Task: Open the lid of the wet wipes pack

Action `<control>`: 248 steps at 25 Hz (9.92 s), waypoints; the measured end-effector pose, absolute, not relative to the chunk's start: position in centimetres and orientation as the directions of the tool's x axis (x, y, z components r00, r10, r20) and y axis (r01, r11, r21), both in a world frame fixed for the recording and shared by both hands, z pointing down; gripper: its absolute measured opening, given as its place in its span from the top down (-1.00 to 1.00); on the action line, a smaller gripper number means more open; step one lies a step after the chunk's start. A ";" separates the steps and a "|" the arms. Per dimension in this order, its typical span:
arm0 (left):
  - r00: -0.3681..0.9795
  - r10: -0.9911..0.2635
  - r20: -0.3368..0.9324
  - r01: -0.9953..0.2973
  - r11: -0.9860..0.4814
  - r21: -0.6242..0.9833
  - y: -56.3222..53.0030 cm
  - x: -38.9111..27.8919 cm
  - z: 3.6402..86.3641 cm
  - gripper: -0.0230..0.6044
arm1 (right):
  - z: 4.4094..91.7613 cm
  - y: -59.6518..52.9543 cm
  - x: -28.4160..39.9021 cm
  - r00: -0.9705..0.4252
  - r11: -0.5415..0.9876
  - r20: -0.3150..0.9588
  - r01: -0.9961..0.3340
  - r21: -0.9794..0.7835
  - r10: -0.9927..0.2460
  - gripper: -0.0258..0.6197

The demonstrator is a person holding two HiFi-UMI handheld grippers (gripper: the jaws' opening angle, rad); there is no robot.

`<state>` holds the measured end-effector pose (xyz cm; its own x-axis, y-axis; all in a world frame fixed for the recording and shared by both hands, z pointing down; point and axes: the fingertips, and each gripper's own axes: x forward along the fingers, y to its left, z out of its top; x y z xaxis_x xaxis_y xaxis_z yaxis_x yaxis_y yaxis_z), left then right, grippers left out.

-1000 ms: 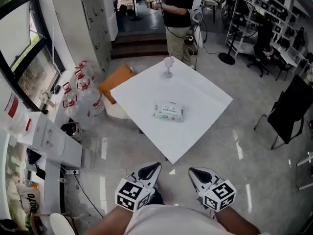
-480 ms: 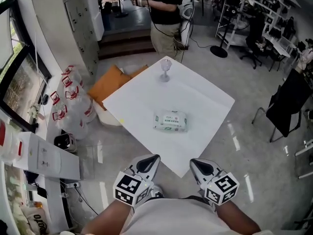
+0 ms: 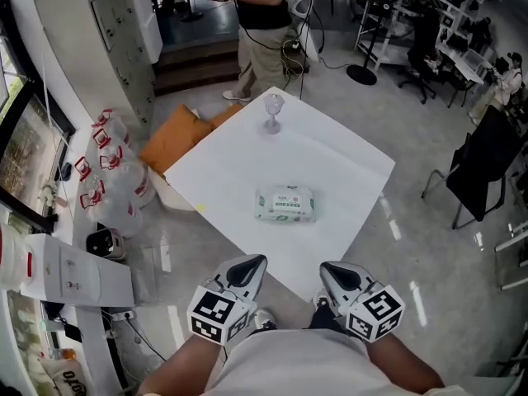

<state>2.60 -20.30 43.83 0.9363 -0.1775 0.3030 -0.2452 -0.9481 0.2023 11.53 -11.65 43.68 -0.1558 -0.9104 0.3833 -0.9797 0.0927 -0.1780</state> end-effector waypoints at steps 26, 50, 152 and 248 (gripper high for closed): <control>0.817 -0.462 0.344 -0.539 -0.824 0.175 -22.6 7.7 43.8 0.90 | 44.6 -18.2 20.1 -0.411 0.384 0.344 -0.912 -0.147 -0.844 0.90; 0.816 -0.430 0.386 -0.524 -0.832 0.180 -22.1 8.1 44.6 0.90 | 44.4 -19.4 19.1 -0.439 0.437 0.325 -0.896 -0.083 -0.838 0.71; 0.682 -0.563 0.467 -0.709 -0.666 0.232 -23.8 1.7 49.6 0.90 | 64.1 -34.8 19.8 -0.491 0.766 0.784 -0.642 -0.032 -0.379 0.83; 0.744 -0.536 0.399 -0.639 -0.745 0.193 -24.1 4.0 46.5 0.90 | 53.7 -32.1 25.6 -0.340 0.365 0.568 -0.928 -0.074 -0.749 0.75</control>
<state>4.02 -24.10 46.52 0.7445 -0.5356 0.3985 -0.6389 -0.7447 0.1927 25.60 -32.08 53.68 -0.3398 -0.7494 0.5683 -0.9281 0.3649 -0.0737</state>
